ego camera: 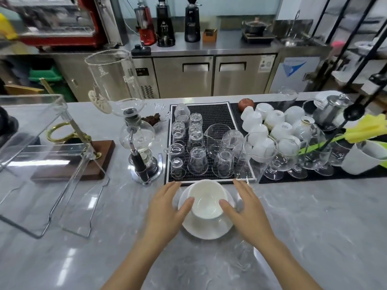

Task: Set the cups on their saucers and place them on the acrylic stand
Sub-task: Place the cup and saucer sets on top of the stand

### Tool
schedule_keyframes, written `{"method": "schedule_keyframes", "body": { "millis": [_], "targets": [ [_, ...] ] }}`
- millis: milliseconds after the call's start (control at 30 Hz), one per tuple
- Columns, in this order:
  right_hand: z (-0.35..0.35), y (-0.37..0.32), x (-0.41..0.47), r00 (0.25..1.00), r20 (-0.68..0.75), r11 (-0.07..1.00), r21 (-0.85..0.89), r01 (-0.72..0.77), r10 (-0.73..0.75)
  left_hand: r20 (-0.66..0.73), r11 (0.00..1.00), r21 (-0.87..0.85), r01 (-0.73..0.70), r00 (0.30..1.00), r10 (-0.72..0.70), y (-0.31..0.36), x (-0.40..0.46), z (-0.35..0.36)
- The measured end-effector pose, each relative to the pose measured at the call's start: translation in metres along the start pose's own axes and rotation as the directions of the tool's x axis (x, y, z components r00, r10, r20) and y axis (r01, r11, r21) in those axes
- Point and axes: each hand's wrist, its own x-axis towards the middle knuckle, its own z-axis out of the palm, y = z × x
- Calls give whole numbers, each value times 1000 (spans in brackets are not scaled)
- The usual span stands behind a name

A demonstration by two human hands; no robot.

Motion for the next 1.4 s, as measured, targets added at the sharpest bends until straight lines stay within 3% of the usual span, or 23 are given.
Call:
{"method": "schedule_keyframes", "body": {
  "millis": [267, 533, 667, 833, 1100, 1400],
  "targets": [
    [10, 7, 0, 995, 14, 964, 246, -104, 103, 9, 944, -284, 166, 985, -171, -9, -1, 8],
    [12, 8, 0, 972, 57, 908, 346, -235, 229, 202, 713, -542, 445, 892, -404, -19, -1, 16],
    [9, 8, 1, 956, 72, 888, 355, -291, 285, 307, 603, -585, 542, 836, -454, -18, 2, 18],
    [5, 11, 7, 924, 200, 809, 447, -382, 326, 399, 505, -616, 604, 793, -461, -17, 3, 16],
    [-2, 1, 11, 924, 253, 819, 434, -374, 288, 458, 444, -611, 655, 750, -477, -14, 1, 9],
    [1, -20, -3, 951, 228, 844, 448, -294, 211, 378, 445, -686, 575, 805, -457, -20, -23, -19]
  ]
}}
